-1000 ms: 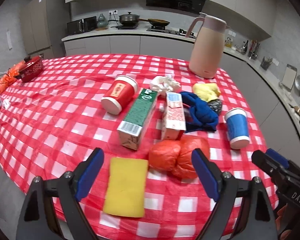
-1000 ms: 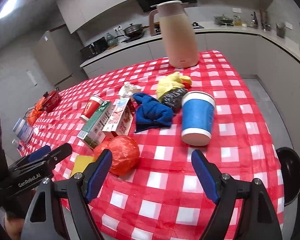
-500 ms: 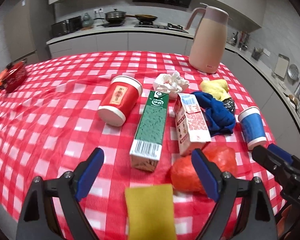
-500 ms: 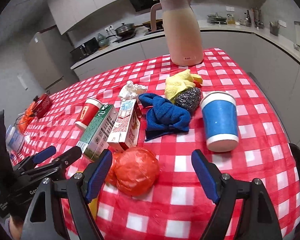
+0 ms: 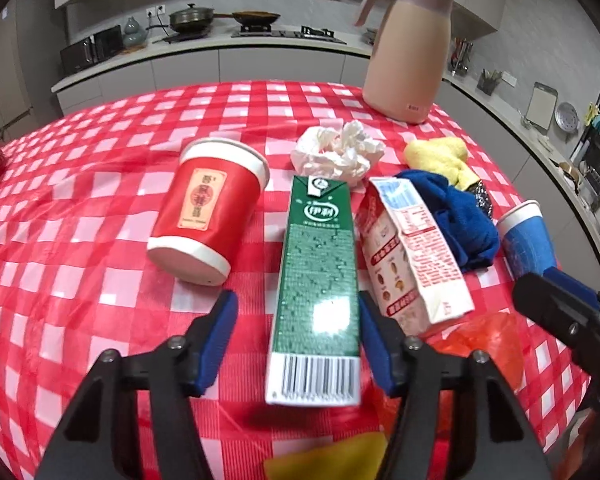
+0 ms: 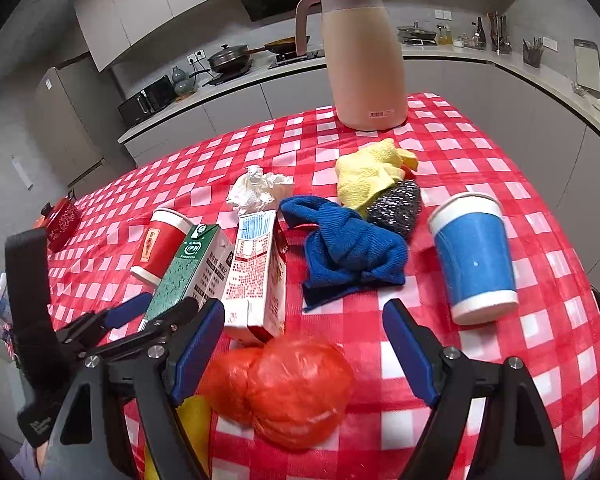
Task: Collect trash
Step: 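Grasp the green milk carton with the left tool while the right tool grasps the white carton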
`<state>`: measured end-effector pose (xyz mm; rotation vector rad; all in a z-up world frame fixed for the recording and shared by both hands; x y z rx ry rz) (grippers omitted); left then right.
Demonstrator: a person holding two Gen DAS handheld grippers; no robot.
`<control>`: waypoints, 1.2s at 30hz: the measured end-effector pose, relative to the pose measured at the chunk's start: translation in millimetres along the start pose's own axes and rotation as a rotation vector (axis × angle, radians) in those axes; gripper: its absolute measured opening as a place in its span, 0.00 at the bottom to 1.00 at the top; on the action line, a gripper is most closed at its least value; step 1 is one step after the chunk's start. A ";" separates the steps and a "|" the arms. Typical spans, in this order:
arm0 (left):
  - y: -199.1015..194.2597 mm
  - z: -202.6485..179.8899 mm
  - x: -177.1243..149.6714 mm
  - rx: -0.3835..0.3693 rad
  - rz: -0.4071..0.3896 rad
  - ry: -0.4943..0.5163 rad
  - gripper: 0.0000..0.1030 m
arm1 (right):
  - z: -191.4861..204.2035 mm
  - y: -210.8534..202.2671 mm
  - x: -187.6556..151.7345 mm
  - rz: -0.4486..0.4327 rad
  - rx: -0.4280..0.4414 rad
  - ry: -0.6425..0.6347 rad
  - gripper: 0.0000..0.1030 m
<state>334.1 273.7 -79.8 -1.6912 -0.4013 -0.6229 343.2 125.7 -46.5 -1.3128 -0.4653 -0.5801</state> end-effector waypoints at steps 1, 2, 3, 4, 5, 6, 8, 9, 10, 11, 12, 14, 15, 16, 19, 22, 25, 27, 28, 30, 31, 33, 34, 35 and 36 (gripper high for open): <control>2.0 0.0 -0.5 -0.006 -0.001 0.005 0.57 | 2.0 3.5 1.2 0.004 0.002 -0.001 0.81; 2.6 -0.1 -1.1 -0.012 -0.004 0.011 0.45 | 4.0 7.1 2.3 0.007 0.003 -0.002 0.81; 3.0 -0.5 -1.6 -0.016 -0.005 0.019 0.41 | 5.8 10.6 3.3 0.010 0.003 -0.004 0.81; 1.0 -0.6 -2.4 -0.015 -0.014 0.025 0.41 | 7.5 14.9 4.5 0.015 0.005 -0.004 0.81; -0.6 0.8 -3.1 -0.020 -0.021 0.023 0.40 | 9.0 19.0 5.5 0.019 0.010 -0.002 0.81; -2.3 3.3 -3.9 -0.023 -0.027 0.022 0.40 | 10.4 22.5 6.3 0.023 0.014 -0.002 0.80; -5.9 7.2 -6.9 -0.003 -0.039 0.031 0.40 | 14.6 30.0 7.7 0.032 0.022 -0.005 0.78; -7.8 10.3 -9.2 0.001 -0.038 0.027 0.39 | 17.6 34.8 8.5 0.039 0.028 -0.010 0.73; -8.8 13.7 -10.7 0.005 -0.034 0.021 0.39 | 20.9 40.0 9.1 0.047 0.031 -0.018 0.69; -8.7 16.8 -10.8 0.007 -0.032 0.015 0.39 | 24.1 45.5 9.3 0.057 0.031 -0.027 0.68; -9.1 19.2 -11.3 0.010 -0.031 0.009 0.39 | 26.8 50.3 9.1 0.067 0.031 -0.032 0.65; -8.3 20.6 -11.7 0.011 -0.027 0.012 0.39 | 30.9 60.4 9.0 0.085 0.033 -0.036 0.60; -7.8 20.0 -11.4 0.013 -0.024 0.017 0.39 | 31.7 63.6 9.3 0.090 0.036 -0.037 0.58; -7.7 19.1 -11.5 0.013 -0.020 0.020 0.40 | 34.0 68.5 9.3 0.099 0.039 -0.043 0.54; -5.8 16.8 -10.3 0.017 -0.016 0.028 0.40 | 38.3 79.3 8.2 0.123 0.040 -0.055 0.49; -3.3 15.6 -8.7 0.016 -0.013 0.033 0.41 | 40.9 87.4 7.6 0.141 0.044 -0.059 0.37; -3.3 16.7 -9.0 0.008 -0.016 0.028 0.40 | 41.4 88.0 7.9 0.135 0.042 -0.071 0.37; -5.5 17.1 -9.5 0.007 -0.026 0.023 0.39 | 39.8 84.2 8.1 0.119 0.044 -0.069 0.37; -7.8 17.2 -9.4 0.007 -0.034 0.021 0.39 | 38.7 79.5 8.9 0.100 0.040 -0.069 0.37; -12.8 16.9 -7.8 0.002 -0.045 0.014 0.39 | 36.5 70.0 11.1 0.072 0.042 -0.063 0.37; -15.8 16.0 -6.4 -0.003 -0.050 0.014 0.39 | 35.0 64.0 12.8 0.057 0.042 -0.062 0.37; -22.1 11.9 -3.7 -0.013 -0.062 0.019 0.39 | 32.7 54.1 15.7 0.038 0.040 -0.060 0.37; -26.5 8.3 -2.0 -0.020 -0.070 0.025 0.39 | 30.1 47.3 17.1 0.026 0.038 -0.056 0.37; -28.7 6.2 -0.4 -0.025 -0.075 0.029 0.39 | 27.3 40.6 17.9 0.015 0.035 -0.052 0.37; -31.3 3.0 0.6 -0.030 -0.080 0.035 0.39 | 25.1 35.0 18.4 0.005 0.032 -0.047 0.37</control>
Point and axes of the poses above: each gripper's, at about its wrist camera, not at the fingertips, and y roughly the way its jaws point, z to its left, x to its top, the point moved 1 cm from there along y, roughly the way its jaws point, and after that the axes turned 1 degree about -x, right-handed, at the moved point
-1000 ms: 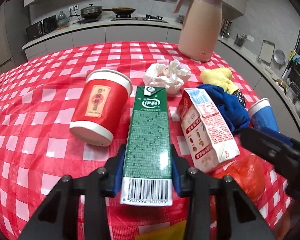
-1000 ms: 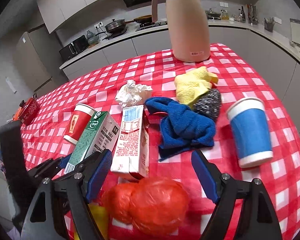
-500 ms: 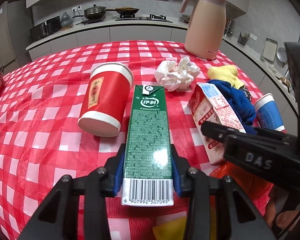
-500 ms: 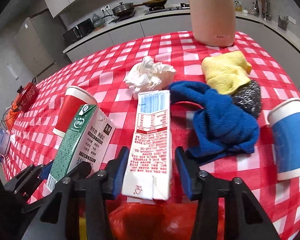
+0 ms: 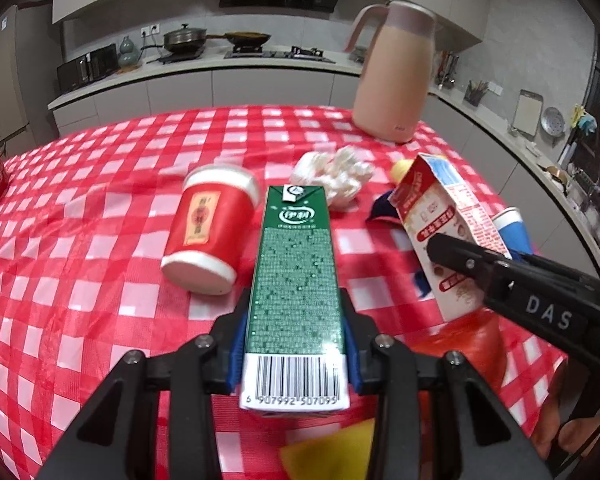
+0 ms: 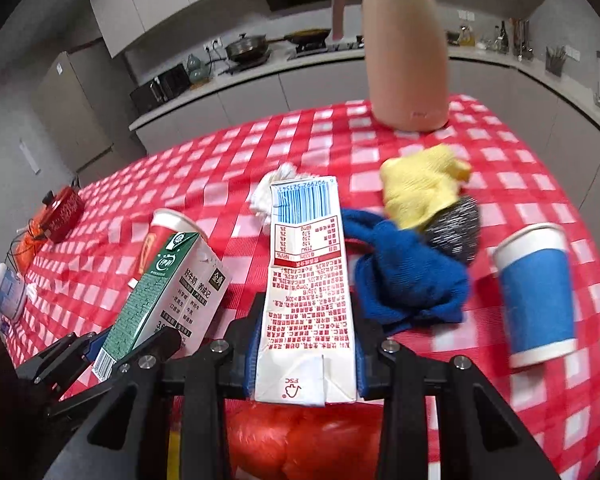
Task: Collect trash
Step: 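Grasp the green milk carton with the left tool while the right tool grasps the white carton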
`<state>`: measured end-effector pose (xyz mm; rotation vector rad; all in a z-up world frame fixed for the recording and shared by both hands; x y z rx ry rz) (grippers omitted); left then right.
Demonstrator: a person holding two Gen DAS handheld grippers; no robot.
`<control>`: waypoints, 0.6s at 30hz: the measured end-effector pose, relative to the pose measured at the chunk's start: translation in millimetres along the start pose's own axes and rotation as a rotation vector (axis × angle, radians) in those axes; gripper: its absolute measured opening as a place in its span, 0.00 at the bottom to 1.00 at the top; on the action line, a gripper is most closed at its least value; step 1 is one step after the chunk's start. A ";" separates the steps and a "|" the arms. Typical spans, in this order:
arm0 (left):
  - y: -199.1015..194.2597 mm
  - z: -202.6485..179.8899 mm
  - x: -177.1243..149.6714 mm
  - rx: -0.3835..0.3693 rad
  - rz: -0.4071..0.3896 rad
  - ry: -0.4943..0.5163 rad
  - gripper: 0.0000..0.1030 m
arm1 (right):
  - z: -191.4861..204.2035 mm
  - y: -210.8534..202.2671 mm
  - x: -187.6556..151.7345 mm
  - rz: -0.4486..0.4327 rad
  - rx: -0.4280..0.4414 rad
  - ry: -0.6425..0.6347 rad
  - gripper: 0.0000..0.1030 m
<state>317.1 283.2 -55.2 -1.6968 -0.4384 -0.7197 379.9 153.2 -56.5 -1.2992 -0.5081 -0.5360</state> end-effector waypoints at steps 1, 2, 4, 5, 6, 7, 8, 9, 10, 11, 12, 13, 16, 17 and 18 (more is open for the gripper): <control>-2.2 -3.7 1.2 -0.009 -0.003 0.005 0.39 | -3.1 -7.2 -0.2 -0.011 -0.006 0.005 0.37; -4.0 -7.2 2.1 -0.022 -0.005 0.006 0.39 | -6.2 -13.9 -0.8 -0.020 -0.014 0.009 0.37; -7.5 -13.6 2.7 -0.043 -0.010 0.010 0.39 | -11.9 -25.4 -2.9 -0.033 -0.026 0.019 0.37; -9.5 -18.2 2.5 -0.051 -0.017 0.018 0.39 | -14.6 -30.1 -4.0 -0.038 -0.032 0.024 0.37; -11.1 -23.1 2.7 -0.060 -0.021 0.027 0.39 | -18.5 -36.3 -6.0 -0.044 -0.041 0.030 0.37; -12.0 -25.8 2.7 -0.068 -0.022 0.031 0.39 | -22.5 -42.1 -8.2 -0.049 -0.048 0.038 0.37; -12.8 -29.1 3.0 -0.079 -0.022 0.036 0.39 | -26.7 -47.4 -10.2 -0.054 -0.056 0.047 0.37; -13.4 -32.5 3.3 -0.088 -0.023 0.041 0.39 | -29.8 -51.4 -11.5 -0.058 -0.062 0.052 0.37; -14.5 -37.2 3.8 -0.099 -0.025 0.048 0.39 | -34.9 -57.1 -13.4 -0.066 -0.073 0.063 0.37; -15.2 -40.0 4.7 -0.106 -0.027 0.054 0.39 | -38.5 -61.0 -15.0 -0.070 -0.079 0.072 0.37; -15.6 -42.9 4.9 -0.111 -0.029 0.061 0.39 | -43.1 -65.6 -16.9 -0.075 -0.087 0.084 0.37; -16.3 -46.9 5.8 -0.119 -0.034 0.068 0.39 | -48.0 -69.4 -18.4 -0.079 -0.095 0.094 0.37; -17.4 -55.7 7.8 -0.146 -0.039 0.080 0.39 | -62.5 -80.4 -23.6 -0.087 -0.118 0.127 0.37; -18.3 -59.2 7.6 -0.155 -0.040 0.084 0.39 | -65.9 -83.0 -25.5 -0.090 -0.125 0.133 0.37; -18.4 -64.0 8.3 -0.168 -0.042 0.092 0.39 | -71.0 -87.3 -27.7 -0.093 -0.137 0.142 0.37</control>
Point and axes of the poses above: each gripper's, at about its wrist camera, not at the fingertips, and y roughly the way its jaws point, z to its left, x to its top, the point moved 1 cm from there along y, roughly the way its jaws point, and after that the axes turned 1 degree about -x, right-handed, at the moved point
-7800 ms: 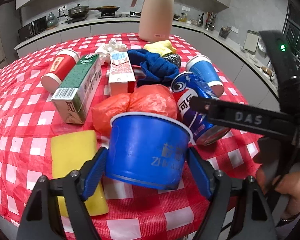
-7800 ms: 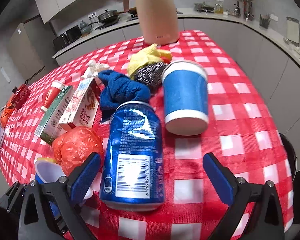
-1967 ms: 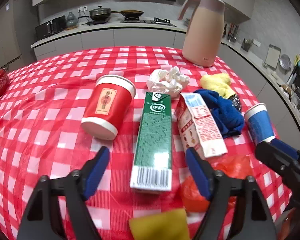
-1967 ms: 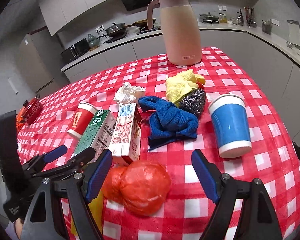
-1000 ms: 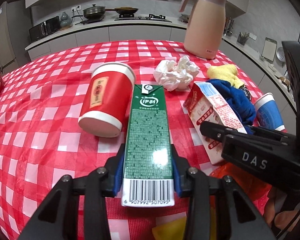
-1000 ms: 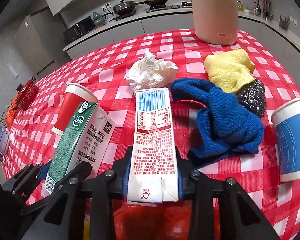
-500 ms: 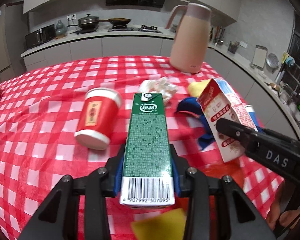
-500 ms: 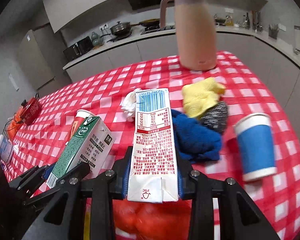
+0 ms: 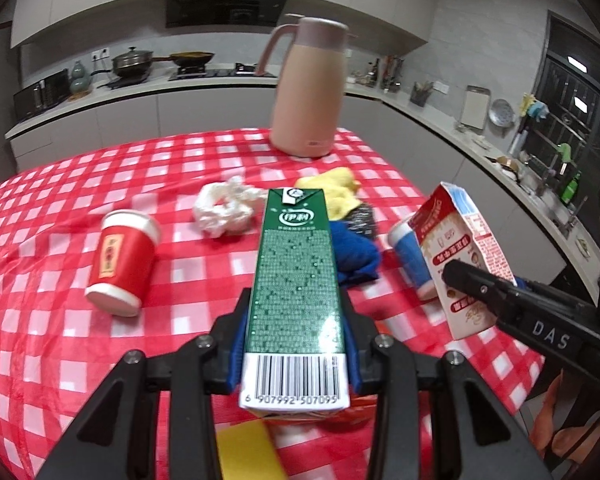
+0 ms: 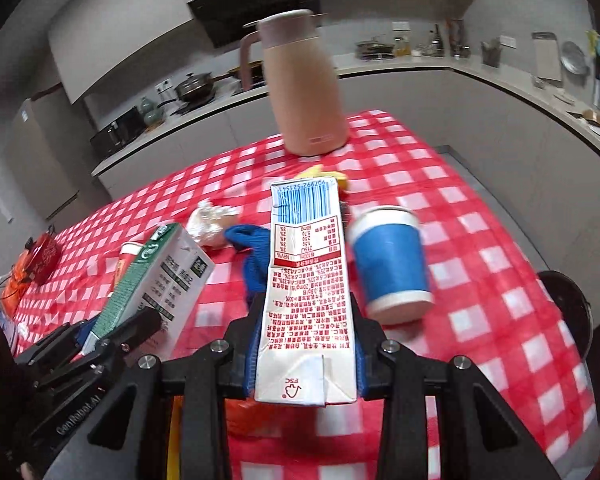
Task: Collect trash
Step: 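Grasp the green milk carton with the left tool while the right tool grasps the white carton, then carry both cartons over the black bin and open both tools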
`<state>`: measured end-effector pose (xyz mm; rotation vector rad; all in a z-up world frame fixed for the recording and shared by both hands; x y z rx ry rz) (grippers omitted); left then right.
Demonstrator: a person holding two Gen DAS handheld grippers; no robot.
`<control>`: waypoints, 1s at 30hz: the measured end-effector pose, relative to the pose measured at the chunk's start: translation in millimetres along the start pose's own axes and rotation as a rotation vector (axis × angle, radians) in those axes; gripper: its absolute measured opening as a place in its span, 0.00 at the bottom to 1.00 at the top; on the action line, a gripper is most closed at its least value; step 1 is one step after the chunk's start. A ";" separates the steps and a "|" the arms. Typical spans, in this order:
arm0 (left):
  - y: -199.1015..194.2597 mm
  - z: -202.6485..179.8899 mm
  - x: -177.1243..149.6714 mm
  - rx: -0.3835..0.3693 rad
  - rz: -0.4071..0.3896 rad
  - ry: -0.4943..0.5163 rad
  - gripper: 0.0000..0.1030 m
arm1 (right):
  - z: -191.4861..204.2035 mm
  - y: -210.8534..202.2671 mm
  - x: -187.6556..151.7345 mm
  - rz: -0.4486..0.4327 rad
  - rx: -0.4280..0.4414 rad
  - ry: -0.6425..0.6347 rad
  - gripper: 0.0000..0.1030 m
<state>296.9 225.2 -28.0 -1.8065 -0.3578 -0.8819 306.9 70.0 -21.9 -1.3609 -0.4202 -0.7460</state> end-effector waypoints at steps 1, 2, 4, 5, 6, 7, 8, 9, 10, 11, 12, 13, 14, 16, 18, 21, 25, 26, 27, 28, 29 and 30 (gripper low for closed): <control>1.4 -4.9 0.9 -0.011 0.000 0.007 0.39 | -4.5 -3.0 -0.8 -0.003 -0.008 0.008 0.37; 2.6 -9.0 0.4 -0.021 0.000 0.012 0.39 | -11.4 -7.2 -1.7 -0.006 -0.021 0.018 0.37; 6.4 -19.6 0.7 -0.037 0.000 0.018 0.39 | -22.0 -12.9 -2.6 -0.011 -0.036 0.034 0.37; 7.7 -23.0 0.6 -0.043 0.002 0.018 0.39 | -27.2 -15.0 -3.3 -0.012 -0.043 0.039 0.37; 10.0 -28.5 0.6 -0.053 0.006 0.017 0.39 | -33.7 -17.0 -3.9 -0.013 -0.049 0.045 0.37; 10.6 -33.1 0.1 -0.057 0.007 0.018 0.39 | -39.2 -19.0 -4.7 -0.014 -0.053 0.051 0.37; 11.4 -39.8 -0.6 -0.059 0.008 0.023 0.39 | -47.8 -21.5 -5.5 -0.015 -0.055 0.059 0.37; 12.7 -46.0 -0.8 -0.061 0.008 0.029 0.39 | -51.8 -22.3 -5.0 -0.016 -0.055 0.065 0.37; 14.0 -53.9 -0.9 -0.063 0.009 0.035 0.39 | -60.5 -24.4 -5.6 -0.018 -0.053 0.074 0.37; 14.8 -62.1 -2.0 -0.065 0.010 0.039 0.39 | -65.2 -26.0 -6.3 -0.019 -0.052 0.077 0.37; 15.7 -69.8 -2.4 -0.066 0.009 0.043 0.39 | -73.8 -27.8 -6.8 -0.021 -0.051 0.081 0.37; 17.8 -81.8 -2.3 -0.067 0.008 0.049 0.39 | -81.1 -29.2 -7.1 -0.023 -0.048 0.087 0.37; 19.0 -89.3 -2.5 -0.066 0.007 0.053 0.39 | -93.9 -31.9 -7.5 -0.026 -0.043 0.096 0.37; 26.0 -114.1 -2.4 -0.068 0.008 0.056 0.39 | -115.5 -35.1 -6.4 -0.028 -0.035 0.108 0.37; 33.5 -137.3 -2.0 -0.066 0.009 0.054 0.39 | -138.7 -39.4 -5.6 -0.031 -0.024 0.118 0.37; 46.2 -175.4 -0.7 -0.083 0.023 0.040 0.39 | -183.3 -46.0 -3.9 -0.027 -0.021 0.127 0.37; 69.7 -234.8 3.4 -0.120 0.042 0.052 0.39 | -254.4 -54.7 -0.8 -0.022 -0.045 0.148 0.37; 75.5 -246.8 3.4 -0.132 0.050 0.054 0.39 | -269.4 -55.9 -0.3 -0.019 -0.054 0.152 0.37; 82.2 -259.8 3.9 -0.145 0.059 0.055 0.39 | -288.8 -57.0 -0.3 -0.015 -0.066 0.160 0.37; 90.1 -274.1 3.9 -0.158 0.070 0.059 0.39 | -308.1 -57.5 -0.8 -0.010 -0.078 0.170 0.37; 99.4 -289.4 3.2 -0.168 0.084 0.068 0.39 | -325.4 -57.4 -1.8 -0.003 -0.088 0.181 0.37; 106.1 -301.1 2.3 -0.175 0.096 0.074 0.39 | -339.2 -56.8 -3.0 0.002 -0.095 0.190 0.37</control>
Point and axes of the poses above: each gripper's, at about its wrist camera, not at the fingertips, and y roughly the way its jaws point, z to its left, x to its top, the point moved 1 cm from there along y, roughly the way its jaws point, and after that the axes turned 1 degree about -x, right-handed, at the moved point
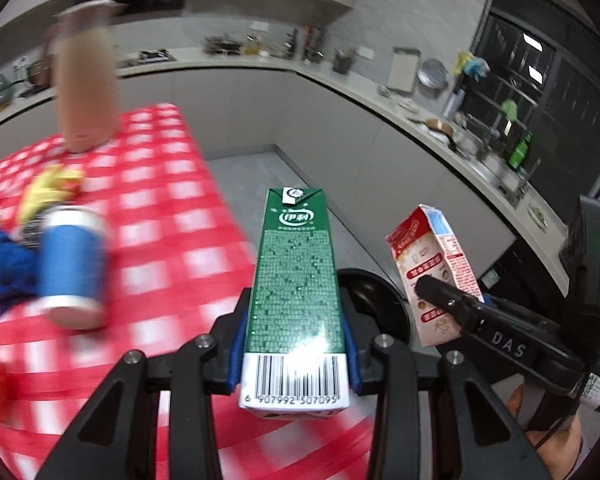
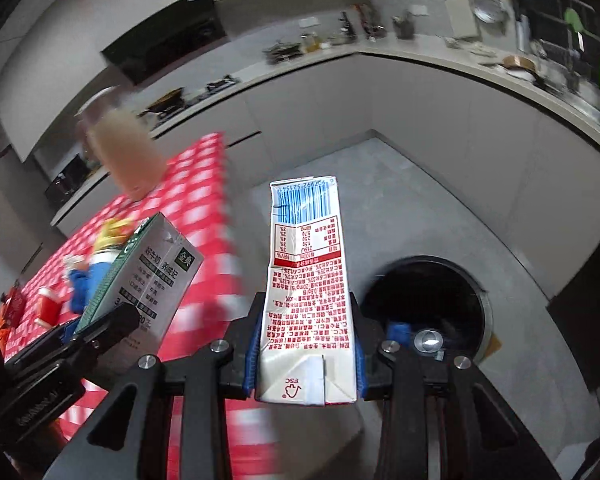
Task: Collect trash
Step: 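Carry both cartons over the black bin and open both tools, then move both tools back over the table toward the paper cups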
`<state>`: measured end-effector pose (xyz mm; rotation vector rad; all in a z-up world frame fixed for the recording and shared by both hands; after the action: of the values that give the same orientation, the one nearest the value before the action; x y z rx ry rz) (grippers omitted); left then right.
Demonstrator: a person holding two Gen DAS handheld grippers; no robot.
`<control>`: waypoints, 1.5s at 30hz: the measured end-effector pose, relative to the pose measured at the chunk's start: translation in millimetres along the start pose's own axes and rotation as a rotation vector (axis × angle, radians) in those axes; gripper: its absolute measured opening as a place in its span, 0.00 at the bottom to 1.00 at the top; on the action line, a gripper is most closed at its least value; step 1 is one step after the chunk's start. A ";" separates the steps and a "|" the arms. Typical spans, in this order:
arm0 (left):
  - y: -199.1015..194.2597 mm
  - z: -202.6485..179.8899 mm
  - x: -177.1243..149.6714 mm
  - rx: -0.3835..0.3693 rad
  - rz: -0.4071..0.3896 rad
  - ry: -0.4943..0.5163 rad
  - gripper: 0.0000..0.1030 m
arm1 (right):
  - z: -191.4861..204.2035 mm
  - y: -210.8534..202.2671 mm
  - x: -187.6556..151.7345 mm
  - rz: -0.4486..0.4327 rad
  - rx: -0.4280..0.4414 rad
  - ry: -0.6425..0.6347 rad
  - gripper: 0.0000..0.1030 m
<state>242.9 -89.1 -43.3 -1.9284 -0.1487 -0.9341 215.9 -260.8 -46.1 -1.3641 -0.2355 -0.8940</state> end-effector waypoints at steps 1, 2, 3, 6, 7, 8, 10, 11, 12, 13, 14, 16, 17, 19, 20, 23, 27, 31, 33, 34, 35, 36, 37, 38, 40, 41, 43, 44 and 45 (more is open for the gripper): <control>11.9 -10.3 -0.3 -0.008 0.016 0.004 0.39 | -14.0 1.7 0.8 0.007 -0.009 0.010 0.37; 24.4 -20.6 -0.7 -0.014 0.034 0.006 0.39 | -32.5 6.0 1.5 0.017 -0.019 0.022 0.37; 36.3 -30.3 -1.2 -0.017 0.052 0.008 0.39 | -44.0 10.0 1.9 0.023 -0.025 0.029 0.37; 62.1 -50.4 -5.1 -0.018 0.097 0.013 0.39 | -81.2 24.0 0.2 0.054 -0.044 0.054 0.37; 71.0 -56.2 -6.4 -0.016 0.112 0.014 0.39 | -93.1 29.9 -0.3 0.067 -0.050 0.059 0.37; 80.5 -62.4 -7.4 -0.008 0.125 0.017 0.39 | -103.7 36.0 -0.3 0.080 -0.054 0.062 0.37; 98.3 -72.2 -11.0 -0.001 0.160 0.018 0.39 | -119.4 48.1 -1.0 0.103 -0.055 0.064 0.37; 102.9 -75.2 -13.1 0.003 0.171 0.015 0.39 | -127.5 54.7 -1.2 0.115 -0.054 0.066 0.37; 107.7 -77.2 -14.5 0.010 0.181 0.013 0.39 | -132.0 60.2 -1.4 0.124 -0.052 0.068 0.37; 115.7 -80.3 -16.0 0.019 0.195 0.013 0.39 | -137.6 67.0 -2.7 0.138 -0.049 0.069 0.37; 119.1 -82.6 -16.7 0.029 0.211 0.010 0.40 | -143.5 73.5 -3.8 0.149 -0.045 0.074 0.37; 122.3 -85.3 -13.8 0.044 0.203 -0.005 0.40 | -152.0 84.1 -4.1 0.167 -0.032 0.078 0.37; 122.8 -85.6 -14.1 0.066 0.198 -0.003 0.41 | -156.9 91.9 -3.9 0.180 -0.023 0.080 0.37; 129.4 -86.6 -14.3 0.079 0.215 -0.014 0.44 | -161.3 101.2 -3.4 0.190 -0.012 0.082 0.37; 132.6 -87.6 -14.7 0.083 0.221 -0.016 0.49 | -162.7 105.8 -2.7 0.197 -0.013 0.070 0.37; 133.5 -86.9 -13.6 0.099 0.221 -0.032 0.54 | -172.4 116.9 -0.7 0.215 -0.013 0.069 0.63; 113.8 -86.9 -2.1 0.108 0.157 -0.034 0.54 | -176.1 110.3 4.2 0.184 -0.019 0.084 0.70; 91.7 -82.6 9.0 0.106 0.109 -0.030 0.57 | -167.3 91.0 11.4 0.140 -0.019 0.083 0.70; 82.0 -80.0 12.3 0.106 0.094 -0.033 0.57 | -156.3 77.8 14.1 0.118 -0.015 0.077 0.70; 70.5 -75.1 11.7 0.110 0.083 -0.033 0.58 | -148.3 71.0 15.2 0.106 -0.011 0.065 0.70; 65.8 -73.5 12.9 0.110 0.077 -0.034 0.58 | -139.8 64.6 15.6 0.098 -0.008 0.056 0.70; 57.3 -68.1 13.0 0.111 0.068 -0.037 0.58 | -132.1 59.5 15.8 0.092 -0.002 0.051 0.70; 49.0 -62.5 13.4 0.115 0.060 -0.040 0.61 | -122.2 53.2 16.1 0.084 0.005 0.045 0.70; 43.1 -57.2 13.3 0.120 0.053 -0.042 0.62 | -114.3 48.3 16.2 0.077 0.009 0.039 0.70; 24.1 -42.5 12.1 0.134 0.034 -0.050 0.62 | -94.7 36.6 15.9 0.060 0.019 0.023 0.70; 18.7 -36.9 12.2 0.141 0.031 -0.051 0.63 | -81.8 30.2 14.7 0.053 0.029 0.018 0.70; 3.8 -20.2 10.8 0.158 0.024 -0.063 0.65 | -60.7 22.4 13.0 0.048 0.046 0.007 0.70; -0.4 -15.9 11.5 0.164 0.021 -0.071 0.67 | -48.1 19.1 11.4 0.046 0.054 -0.001 0.70; -9.0 -5.4 9.9 0.170 0.017 -0.083 0.67 | -36.6 17.4 9.6 0.045 0.062 -0.009 0.70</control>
<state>242.8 -91.2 -29.0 -1.8088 -0.2523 -0.8039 221.4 -299.0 -61.8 -1.3117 -0.2362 -0.8366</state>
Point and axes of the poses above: each gripper's, at about its wrist camera, not at the fingertips, and y roughly the way its jaws point, z to its left, x to its top, the point moved 1 cm from there along y, roughly the way its jaws point, and after that the axes turned 1 degree about -x, right-handed, at the moved point
